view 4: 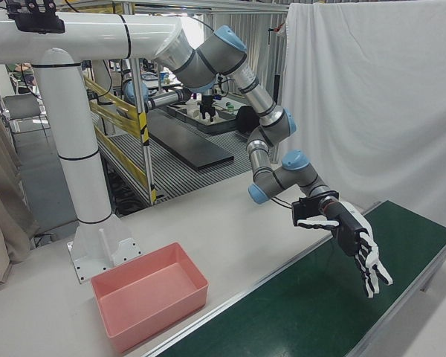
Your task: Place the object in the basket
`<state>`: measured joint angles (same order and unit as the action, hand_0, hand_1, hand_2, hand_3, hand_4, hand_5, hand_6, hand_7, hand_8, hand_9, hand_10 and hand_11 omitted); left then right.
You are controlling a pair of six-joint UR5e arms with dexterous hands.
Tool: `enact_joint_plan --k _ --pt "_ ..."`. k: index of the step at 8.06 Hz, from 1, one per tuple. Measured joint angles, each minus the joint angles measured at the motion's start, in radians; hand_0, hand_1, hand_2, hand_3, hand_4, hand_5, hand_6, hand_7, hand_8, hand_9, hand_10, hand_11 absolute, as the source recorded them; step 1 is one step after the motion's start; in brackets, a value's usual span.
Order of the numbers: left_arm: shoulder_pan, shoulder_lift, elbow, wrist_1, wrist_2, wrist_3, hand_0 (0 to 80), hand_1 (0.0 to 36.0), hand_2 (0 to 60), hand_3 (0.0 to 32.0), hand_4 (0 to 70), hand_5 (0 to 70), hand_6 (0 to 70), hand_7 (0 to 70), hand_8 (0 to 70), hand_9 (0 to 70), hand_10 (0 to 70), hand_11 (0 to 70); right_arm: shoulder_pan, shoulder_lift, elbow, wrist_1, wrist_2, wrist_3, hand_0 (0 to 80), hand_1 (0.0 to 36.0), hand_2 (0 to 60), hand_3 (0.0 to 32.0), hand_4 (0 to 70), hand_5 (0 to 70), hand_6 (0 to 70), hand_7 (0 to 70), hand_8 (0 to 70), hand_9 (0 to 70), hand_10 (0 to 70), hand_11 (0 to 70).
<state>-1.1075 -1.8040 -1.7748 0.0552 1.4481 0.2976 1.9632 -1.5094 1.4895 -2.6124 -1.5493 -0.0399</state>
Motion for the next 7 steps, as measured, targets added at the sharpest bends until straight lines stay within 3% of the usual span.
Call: enact_joint_plan --k 7 --pt "-0.003 0.0 -0.001 0.0 0.0 -0.002 55.3 6.7 0.0 12.4 0.2 29.0 4.1 2.9 8.9 9.6 7.8 12.8 0.0 0.0 0.001 0.0 0.0 0.0 0.0 0.0 0.0 0.0 0.0 0.0 0.0 0.0 0.0 0.0 0.0 0.0"
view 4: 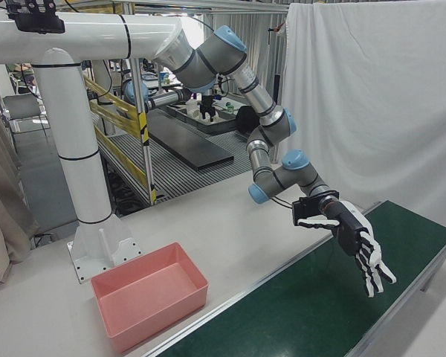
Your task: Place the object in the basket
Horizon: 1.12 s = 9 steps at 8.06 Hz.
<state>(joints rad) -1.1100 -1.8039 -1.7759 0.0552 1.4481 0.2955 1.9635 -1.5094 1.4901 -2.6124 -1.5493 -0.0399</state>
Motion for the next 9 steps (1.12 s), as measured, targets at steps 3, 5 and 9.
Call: enact_joint_plan --k 3,5,9 --pt "-0.006 0.0 -0.001 0.0 0.0 -0.002 55.7 7.0 0.0 11.6 3.8 29.4 5.2 3.6 11.2 11.1 8.3 13.5 0.0 0.0 0.0 0.0 0.0 0.0 0.0 0.0 0.0 0.0 0.0 0.0 0.0 0.0 0.0 0.0 0.0 0.0" --pt "-0.008 0.0 -0.004 0.0 0.0 -0.003 55.6 7.0 0.0 11.6 4.2 29.6 5.5 3.7 11.3 11.2 8.4 13.6 0.0 0.0 0.0 0.0 0.0 0.0 0.0 0.0 0.0 0.0 0.0 0.0 0.0 0.0 0.0 0.0 0.0 0.0" --pt "-0.008 0.0 -0.015 0.0 0.001 -0.007 55.9 7.3 0.0 11.2 4.6 29.9 5.7 3.7 11.3 11.2 8.4 13.6 0.0 0.0 0.0 0.0 0.0 0.0 0.0 0.0 0.0 0.0 0.0 0.0 0.0 0.0 0.0 0.0 0.0 0.0"
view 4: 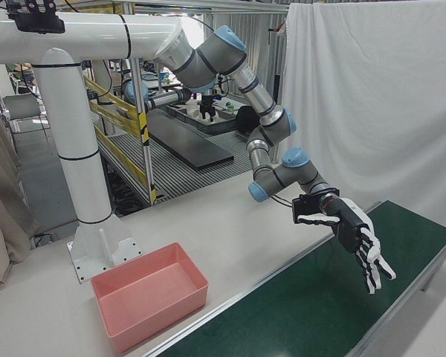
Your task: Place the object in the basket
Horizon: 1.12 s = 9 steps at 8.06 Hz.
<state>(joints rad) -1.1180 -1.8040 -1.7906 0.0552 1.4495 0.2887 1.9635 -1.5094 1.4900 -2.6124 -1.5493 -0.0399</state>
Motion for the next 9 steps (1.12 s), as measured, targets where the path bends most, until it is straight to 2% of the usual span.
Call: enact_joint_plan --k 1,2,9 --pt "0.001 0.0 -0.002 0.0 0.0 0.0 55.8 7.2 0.0 11.2 4.6 29.7 5.6 3.6 11.3 11.1 8.1 13.2 0.0 0.0 0.0 0.0 0.0 0.0 0.0 0.0 0.0 0.0 0.0 0.0 0.0 0.0 0.0 0.0 0.0 0.0" --pt "0.0 0.0 -0.004 0.0 0.0 0.0 55.6 6.8 0.0 12.2 1.1 29.5 4.2 2.7 9.3 10.0 7.1 11.8 0.0 0.0 0.0 0.0 0.0 0.0 0.0 0.0 0.0 0.0 0.0 0.0 0.0 0.0 0.0 0.0 0.0 0.0" --pt "0.007 -0.001 -0.006 0.007 0.0 0.001 56.0 7.1 0.0 11.8 1.7 30.0 4.4 2.7 8.6 9.2 7.5 12.5 0.0 0.0 0.0 0.0 0.0 0.0 0.0 0.0 0.0 0.0 0.0 0.0 0.0 0.0 0.0 0.0 0.0 0.0"
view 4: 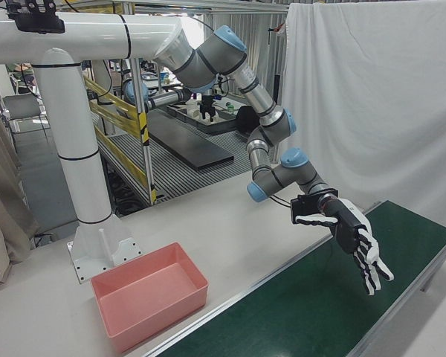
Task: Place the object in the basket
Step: 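Move the left hand toward the water bottle on the conveyor, fingers open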
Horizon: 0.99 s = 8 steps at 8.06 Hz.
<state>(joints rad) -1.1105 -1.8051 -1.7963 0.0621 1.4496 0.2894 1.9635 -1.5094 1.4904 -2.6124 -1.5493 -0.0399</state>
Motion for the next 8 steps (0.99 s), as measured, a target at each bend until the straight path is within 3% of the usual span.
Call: enact_joint_plan --k 1,3,6,8 --pt "0.001 -0.001 -0.001 0.003 0.0 0.0 55.7 7.0 0.0 10.4 5.8 30.4 5.8 3.8 11.2 10.8 8.5 13.7 0.0 0.0 0.0 0.0 0.0 0.0 0.0 0.0 0.0 0.0 0.0 0.0 0.0 0.0 0.0 0.0 0.0 0.0" --pt "0.02 -0.014 0.0 0.02 -0.002 0.004 55.3 6.5 0.0 11.0 5.2 29.8 5.6 3.7 10.8 10.4 9.4 14.9 0.0 0.0 0.001 0.0 0.0 0.0 0.0 0.0 0.0 0.0 0.0 0.0 0.0 0.0 0.0 0.0 0.0 0.0" --pt "0.047 -0.112 0.008 0.121 -0.017 0.036 54.6 7.0 0.0 11.4 3.9 31.7 5.6 3.9 10.5 10.3 9.4 15.0 0.0 0.0 0.001 0.0 0.0 0.0 0.0 0.0 0.0 0.0 0.0 0.0 0.0 0.0 0.0 0.0 0.0 0.0" --pt "0.077 -0.174 0.015 0.162 -0.07 0.062 53.6 6.5 0.0 11.6 3.8 30.9 5.5 3.8 11.0 11.2 8.8 14.0 0.0 0.0 0.0 0.0 0.0 0.0 0.0 0.0 0.0 0.0 0.0 0.0 0.0 0.0 0.0 0.0 0.0 0.0"
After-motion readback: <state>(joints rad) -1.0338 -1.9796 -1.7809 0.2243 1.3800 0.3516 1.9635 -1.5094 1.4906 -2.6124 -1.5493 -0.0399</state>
